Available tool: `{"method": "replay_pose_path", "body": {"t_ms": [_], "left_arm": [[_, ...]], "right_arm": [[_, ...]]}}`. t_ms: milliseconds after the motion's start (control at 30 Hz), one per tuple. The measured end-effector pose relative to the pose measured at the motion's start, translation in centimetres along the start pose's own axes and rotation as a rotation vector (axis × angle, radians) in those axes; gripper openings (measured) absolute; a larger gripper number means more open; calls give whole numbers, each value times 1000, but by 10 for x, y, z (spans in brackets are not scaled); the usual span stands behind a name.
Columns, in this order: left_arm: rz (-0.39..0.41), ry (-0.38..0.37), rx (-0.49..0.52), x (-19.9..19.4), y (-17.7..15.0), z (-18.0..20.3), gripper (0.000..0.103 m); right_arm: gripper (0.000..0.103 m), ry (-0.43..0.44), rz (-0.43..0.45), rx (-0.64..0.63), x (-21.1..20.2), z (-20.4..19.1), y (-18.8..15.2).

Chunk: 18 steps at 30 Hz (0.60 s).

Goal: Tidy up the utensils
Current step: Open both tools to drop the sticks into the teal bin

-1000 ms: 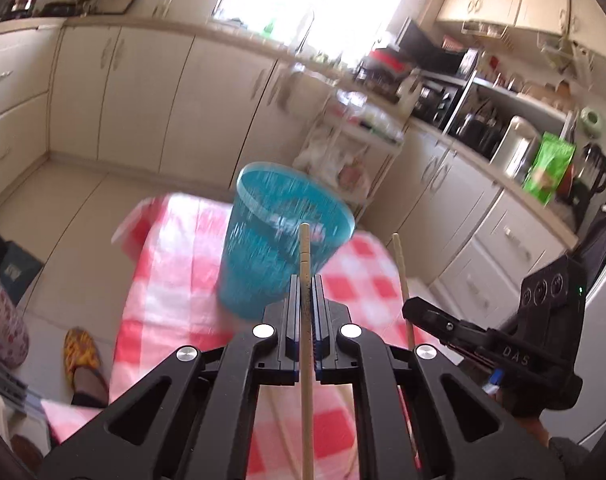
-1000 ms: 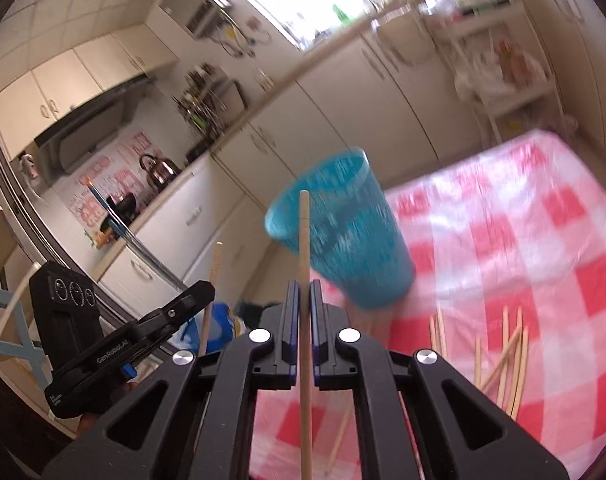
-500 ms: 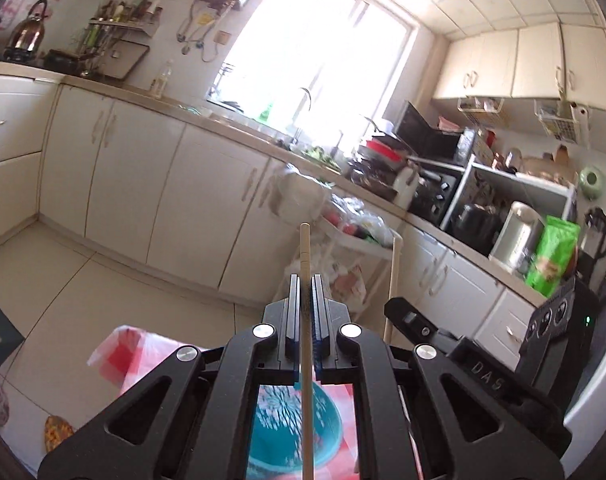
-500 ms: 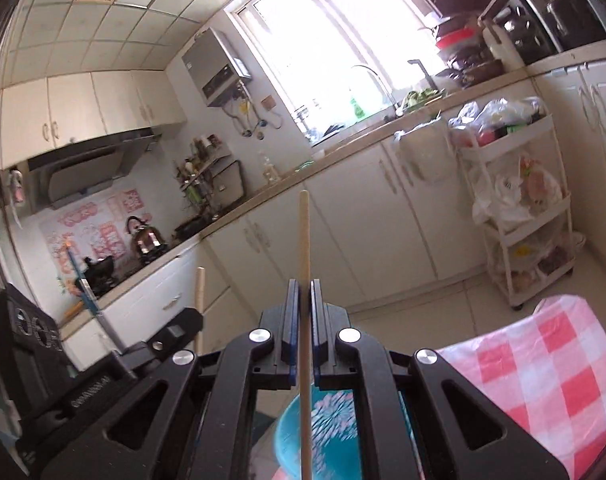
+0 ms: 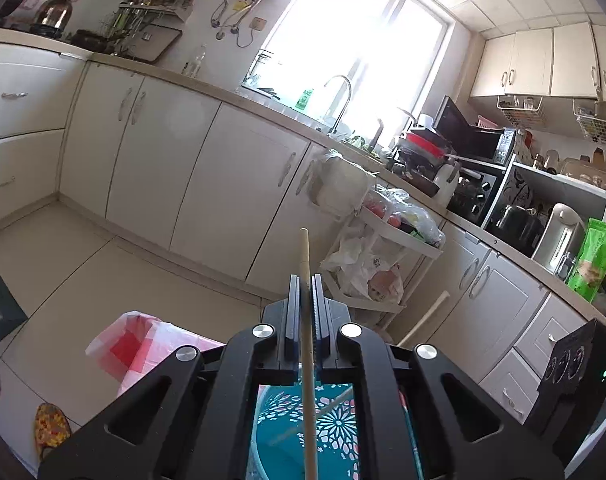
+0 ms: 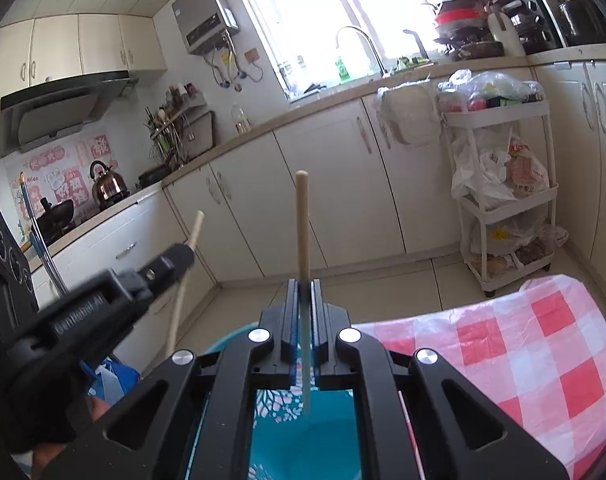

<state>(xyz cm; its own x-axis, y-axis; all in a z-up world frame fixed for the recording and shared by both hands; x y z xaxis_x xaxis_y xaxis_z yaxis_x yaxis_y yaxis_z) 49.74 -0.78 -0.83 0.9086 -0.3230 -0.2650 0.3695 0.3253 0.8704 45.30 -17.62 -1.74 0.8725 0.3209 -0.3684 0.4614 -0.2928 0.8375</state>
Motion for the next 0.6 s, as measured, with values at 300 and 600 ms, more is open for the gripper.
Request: {"method": "replay_pose_path", "body": {"t_ms": [300,600], "left_arm": [[-6,-44,-30,-7,10,-3,5],[59,-117,-51,-23,34,17,5]], "right_arm": [[27,42,-35,12,-13,5,-12],[34,56,-38,65,-51,28,-19]]}}
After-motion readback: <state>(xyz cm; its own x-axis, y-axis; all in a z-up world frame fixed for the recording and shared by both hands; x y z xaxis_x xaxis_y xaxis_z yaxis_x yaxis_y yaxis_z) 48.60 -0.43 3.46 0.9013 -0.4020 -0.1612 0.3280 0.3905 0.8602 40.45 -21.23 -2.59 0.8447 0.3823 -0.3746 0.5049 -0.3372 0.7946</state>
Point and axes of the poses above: each gripper's, at about its wrist camera, not at the fingertips, and x roughly the way its jaws point, z to its right, y to its top, the point moved 5 cm from there along x, roughly the way its jaws point, and after that the axes turned 2 degrees about x, right-handed, at the moved point
